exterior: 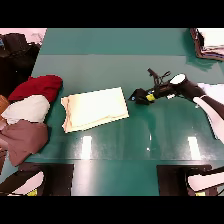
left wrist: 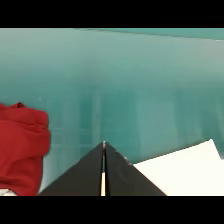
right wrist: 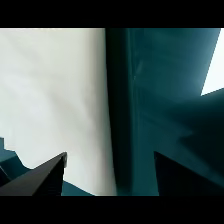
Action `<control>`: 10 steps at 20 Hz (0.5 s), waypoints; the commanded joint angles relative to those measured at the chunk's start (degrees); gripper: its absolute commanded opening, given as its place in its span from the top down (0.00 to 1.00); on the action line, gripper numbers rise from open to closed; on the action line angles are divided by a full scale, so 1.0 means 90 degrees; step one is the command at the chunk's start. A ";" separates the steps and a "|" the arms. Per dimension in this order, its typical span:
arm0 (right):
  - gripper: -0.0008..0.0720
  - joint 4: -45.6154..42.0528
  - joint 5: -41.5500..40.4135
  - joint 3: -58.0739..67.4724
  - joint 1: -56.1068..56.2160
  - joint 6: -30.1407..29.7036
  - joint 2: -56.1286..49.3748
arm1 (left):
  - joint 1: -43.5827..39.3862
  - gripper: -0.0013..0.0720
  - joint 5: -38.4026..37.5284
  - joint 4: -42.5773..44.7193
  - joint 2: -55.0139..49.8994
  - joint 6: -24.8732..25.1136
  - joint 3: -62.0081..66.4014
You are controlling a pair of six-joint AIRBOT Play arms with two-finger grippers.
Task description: Fold the shirts.
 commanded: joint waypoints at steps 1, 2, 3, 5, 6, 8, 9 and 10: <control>0.13 0.0848 -0.0180 -0.0100 0.0379 -0.0216 -0.0525 | -0.0007 0.95 0.0017 -0.0126 -0.0007 -0.0002 -0.0024; 0.13 0.0891 -0.0155 0.0053 0.0559 -0.0243 -0.0724 | -0.0007 0.95 0.0017 -0.0146 -0.0007 -0.0002 -0.0053; 0.13 0.0908 -0.0131 0.0260 0.0714 -0.0248 -0.0903 | -0.0007 0.95 0.0012 -0.0192 -0.0007 -0.0002 -0.0104; 0.14 0.0903 -0.0092 0.0823 0.1018 -0.0248 -0.1229 | -0.0007 0.95 0.0000 -0.0391 -0.0007 0.0000 -0.0248; 0.26 0.0901 -0.0136 0.1112 0.1139 -0.0248 -0.1360 | -0.0007 0.95 -0.0005 -0.0505 -0.0007 0.0000 -0.0333; 0.46 0.0884 -0.0262 0.1603 0.1263 -0.0248 -0.1554 | -0.0007 0.95 -0.0024 -0.0709 -0.0007 0.0002 -0.0449; 0.58 0.0879 -0.0279 0.1814 0.1280 -0.0250 -0.1630 | -0.0007 0.95 -0.0051 -0.0758 -0.0005 0.0000 -0.0464; 0.76 0.0877 -0.0272 0.2013 0.1275 -0.0255 -0.1693 | -0.0007 0.95 -0.0070 -0.0775 -0.0005 0.0000 -0.0464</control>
